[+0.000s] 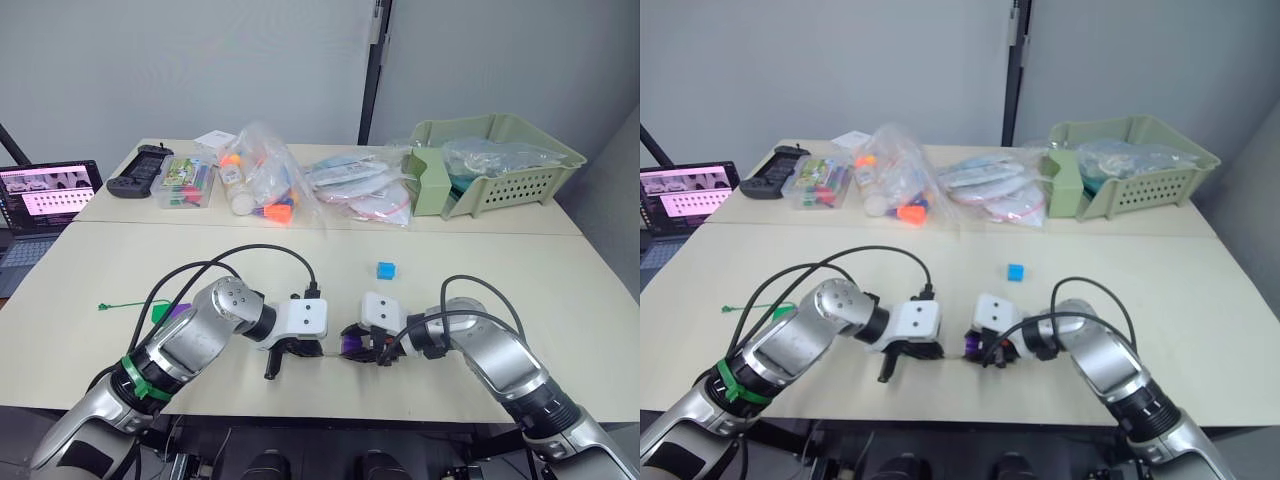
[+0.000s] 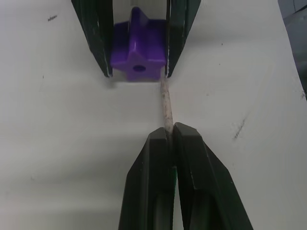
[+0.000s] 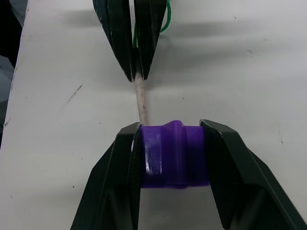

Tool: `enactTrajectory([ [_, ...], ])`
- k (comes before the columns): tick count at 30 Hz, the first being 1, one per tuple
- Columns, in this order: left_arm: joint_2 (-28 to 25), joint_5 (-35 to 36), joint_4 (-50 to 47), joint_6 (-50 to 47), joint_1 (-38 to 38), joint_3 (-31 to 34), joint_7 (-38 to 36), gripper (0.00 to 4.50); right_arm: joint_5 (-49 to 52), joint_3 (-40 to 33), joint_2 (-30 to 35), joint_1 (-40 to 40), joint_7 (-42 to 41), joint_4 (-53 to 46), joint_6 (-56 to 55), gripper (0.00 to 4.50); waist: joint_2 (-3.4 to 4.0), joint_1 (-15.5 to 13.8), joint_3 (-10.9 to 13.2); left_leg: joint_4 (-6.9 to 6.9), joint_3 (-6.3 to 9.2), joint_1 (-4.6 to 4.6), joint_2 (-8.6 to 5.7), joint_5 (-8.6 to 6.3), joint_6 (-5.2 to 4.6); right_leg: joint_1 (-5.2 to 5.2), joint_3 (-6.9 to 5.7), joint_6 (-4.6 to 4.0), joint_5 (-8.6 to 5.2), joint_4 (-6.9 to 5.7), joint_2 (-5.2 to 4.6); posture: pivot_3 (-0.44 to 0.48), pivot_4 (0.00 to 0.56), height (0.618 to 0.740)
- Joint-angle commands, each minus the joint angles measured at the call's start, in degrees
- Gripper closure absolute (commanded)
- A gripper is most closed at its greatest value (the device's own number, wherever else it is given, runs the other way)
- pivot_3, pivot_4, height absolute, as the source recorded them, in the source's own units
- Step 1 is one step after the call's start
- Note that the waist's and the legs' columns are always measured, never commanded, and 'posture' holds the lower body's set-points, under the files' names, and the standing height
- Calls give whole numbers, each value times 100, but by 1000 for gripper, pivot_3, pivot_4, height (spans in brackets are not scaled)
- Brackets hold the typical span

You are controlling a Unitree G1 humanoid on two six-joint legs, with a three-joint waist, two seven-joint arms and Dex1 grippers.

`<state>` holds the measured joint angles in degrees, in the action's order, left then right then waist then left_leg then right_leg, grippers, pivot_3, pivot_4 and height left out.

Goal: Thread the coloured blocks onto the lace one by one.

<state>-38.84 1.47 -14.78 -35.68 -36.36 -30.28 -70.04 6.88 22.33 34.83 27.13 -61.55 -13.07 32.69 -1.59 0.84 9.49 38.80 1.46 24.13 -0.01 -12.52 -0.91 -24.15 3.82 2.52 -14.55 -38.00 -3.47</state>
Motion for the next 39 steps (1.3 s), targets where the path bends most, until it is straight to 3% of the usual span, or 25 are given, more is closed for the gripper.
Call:
enactTrajectory([
  [1,41,-22,-93,-20,-164,67,68,4500,65,2,10,-69,49,-288,87,3128,0,0,0,0,1,0,0,0,0,0,0,0,0,0,0,0,150,740],
  [18,-195,-103,-202,-17,-228,172,69,4500,77,28,42,-120,108,-343,148,3128,0,-2,0,1,0,0,-1,0,0,1,0,0,0,1,0,0,150,740],
  [33,171,-115,-99,-33,-265,24,189,4500,118,31,49,-148,198,-498,342,3128,0,-1,0,1,0,1,-1,0,0,1,0,0,0,1,0,0,150,740],
  [39,553,-103,11,-85,-318,-56,324,4500,139,28,36,-175,256,-559,418,3128,0,-4,0,2,1,2,-2,0,0,0,0,0,0,1,-1,0,150,740],
])
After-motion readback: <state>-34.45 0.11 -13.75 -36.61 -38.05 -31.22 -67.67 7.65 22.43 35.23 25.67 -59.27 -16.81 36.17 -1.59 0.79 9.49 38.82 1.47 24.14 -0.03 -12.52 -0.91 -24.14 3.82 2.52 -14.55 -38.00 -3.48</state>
